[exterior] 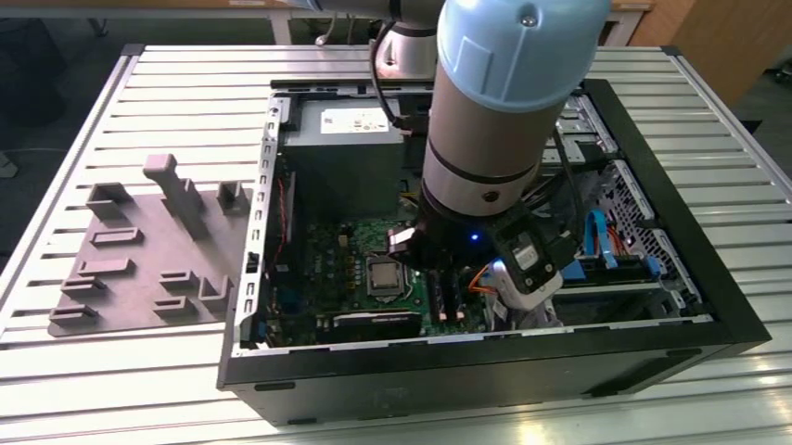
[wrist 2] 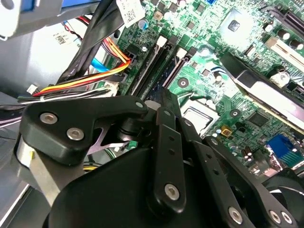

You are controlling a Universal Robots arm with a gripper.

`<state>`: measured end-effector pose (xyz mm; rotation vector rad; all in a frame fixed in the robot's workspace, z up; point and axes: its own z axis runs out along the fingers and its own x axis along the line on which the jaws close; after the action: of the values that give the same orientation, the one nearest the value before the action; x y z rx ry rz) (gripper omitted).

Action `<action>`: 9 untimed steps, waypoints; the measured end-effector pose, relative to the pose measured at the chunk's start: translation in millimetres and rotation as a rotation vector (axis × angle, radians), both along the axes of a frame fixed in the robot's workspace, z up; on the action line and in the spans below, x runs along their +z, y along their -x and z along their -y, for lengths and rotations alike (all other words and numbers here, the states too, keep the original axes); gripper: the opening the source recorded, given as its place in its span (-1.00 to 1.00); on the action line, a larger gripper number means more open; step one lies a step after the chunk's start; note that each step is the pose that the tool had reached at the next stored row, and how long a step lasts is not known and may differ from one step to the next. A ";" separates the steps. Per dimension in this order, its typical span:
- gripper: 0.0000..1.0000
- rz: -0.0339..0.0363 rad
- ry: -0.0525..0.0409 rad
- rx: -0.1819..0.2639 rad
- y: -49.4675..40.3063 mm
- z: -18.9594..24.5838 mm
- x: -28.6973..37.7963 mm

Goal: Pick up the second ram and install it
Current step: 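Press down the second ram until it locks into place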

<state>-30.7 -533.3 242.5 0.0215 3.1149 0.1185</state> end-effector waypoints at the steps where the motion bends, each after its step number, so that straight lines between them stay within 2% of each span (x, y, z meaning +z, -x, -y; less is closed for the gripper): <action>1: -0.79 0.0000 -0.0001 0.000 0.0 -0.7 0.0; 9: -0.79 0.0001 0.0000 0.000 0.0 -8.6 0.0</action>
<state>-30.8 -524.7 242.4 0.0215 3.1148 0.1185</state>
